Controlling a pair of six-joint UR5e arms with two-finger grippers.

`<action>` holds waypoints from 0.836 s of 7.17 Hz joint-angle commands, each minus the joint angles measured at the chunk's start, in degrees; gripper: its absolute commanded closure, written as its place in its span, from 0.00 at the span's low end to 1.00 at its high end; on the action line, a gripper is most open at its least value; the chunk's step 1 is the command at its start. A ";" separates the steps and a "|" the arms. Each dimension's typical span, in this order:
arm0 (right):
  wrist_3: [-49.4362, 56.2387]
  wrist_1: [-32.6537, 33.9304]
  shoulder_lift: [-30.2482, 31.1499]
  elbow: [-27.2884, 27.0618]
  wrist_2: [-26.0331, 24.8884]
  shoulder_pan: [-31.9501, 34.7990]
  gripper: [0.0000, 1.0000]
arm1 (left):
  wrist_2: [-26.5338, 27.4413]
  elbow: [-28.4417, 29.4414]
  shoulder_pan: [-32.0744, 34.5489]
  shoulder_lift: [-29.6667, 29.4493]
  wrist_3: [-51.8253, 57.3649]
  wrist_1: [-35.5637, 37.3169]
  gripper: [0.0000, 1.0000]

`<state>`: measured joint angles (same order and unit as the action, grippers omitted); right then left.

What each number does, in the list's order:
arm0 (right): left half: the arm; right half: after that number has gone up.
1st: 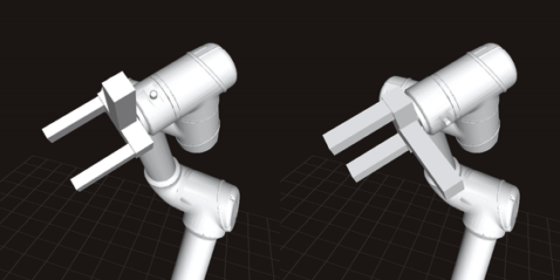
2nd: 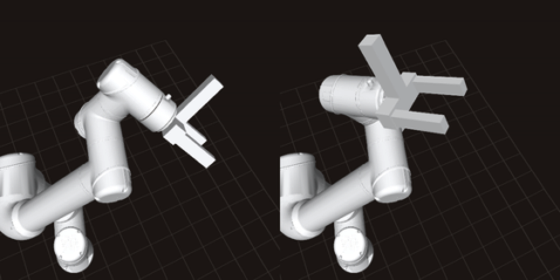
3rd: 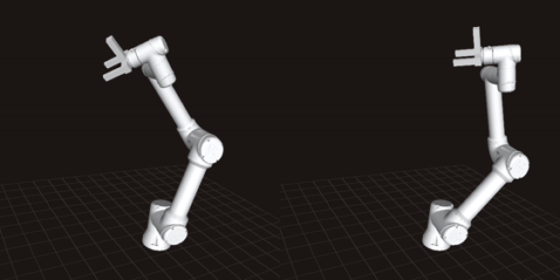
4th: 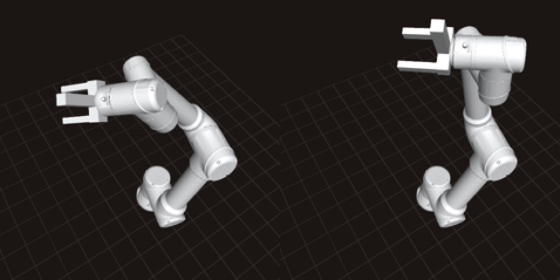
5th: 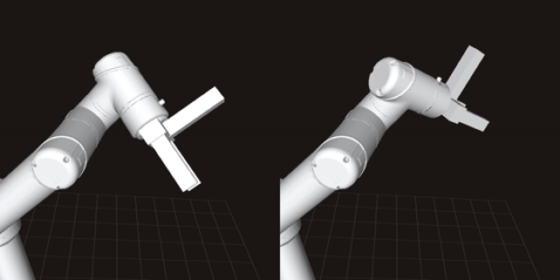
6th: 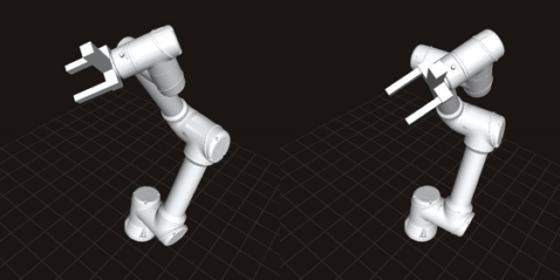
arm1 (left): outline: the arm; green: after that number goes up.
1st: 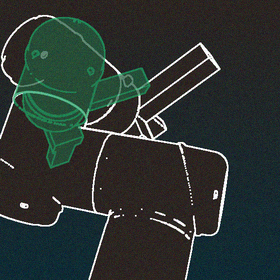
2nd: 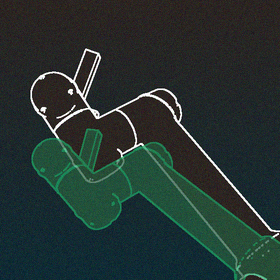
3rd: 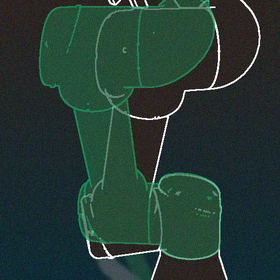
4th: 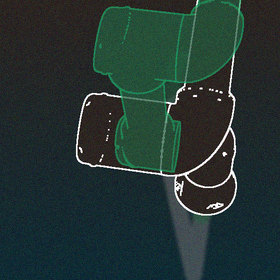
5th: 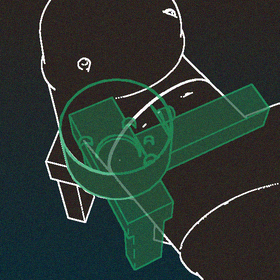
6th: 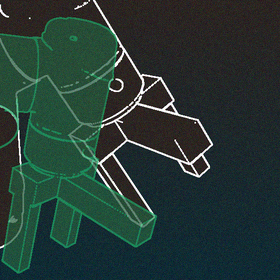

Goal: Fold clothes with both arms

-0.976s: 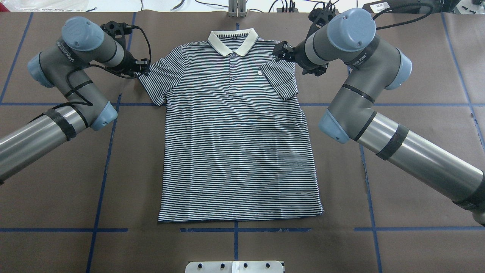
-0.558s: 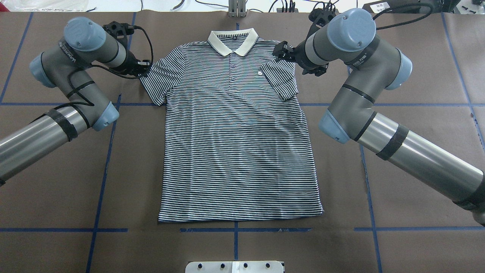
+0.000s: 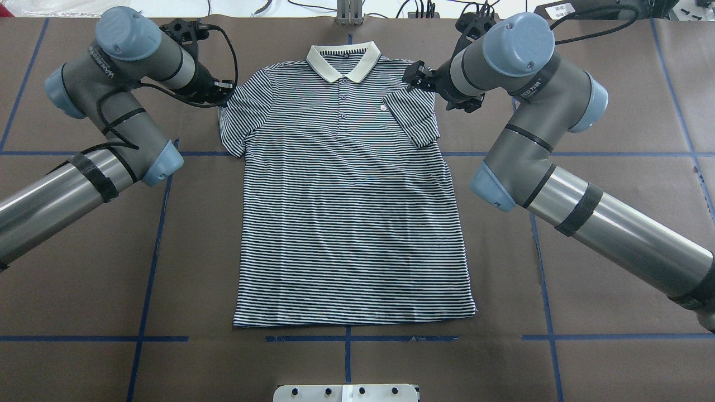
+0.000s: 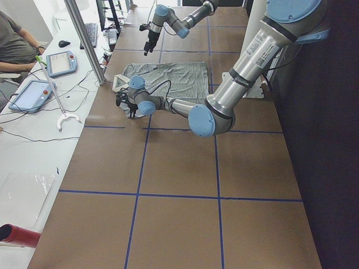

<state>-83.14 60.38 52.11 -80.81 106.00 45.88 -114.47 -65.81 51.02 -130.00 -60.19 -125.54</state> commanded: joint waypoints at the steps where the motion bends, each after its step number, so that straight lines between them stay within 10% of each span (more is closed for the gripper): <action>1: -0.09 0.00 0.01 -0.05 0.00 0.00 0.00 | 0.38 -1.26 -1.26 -4.36 -5.25 3.02 1.00; 6: 0.17 0.09 0.44 0.65 0.00 -0.09 0.00 | 4.07 11.82 -3.12 -12.81 -7.48 -1.00 1.00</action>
<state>-83.07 60.44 52.33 -80.31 106.00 45.81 -111.72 -56.92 48.04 -141.40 -67.17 -124.72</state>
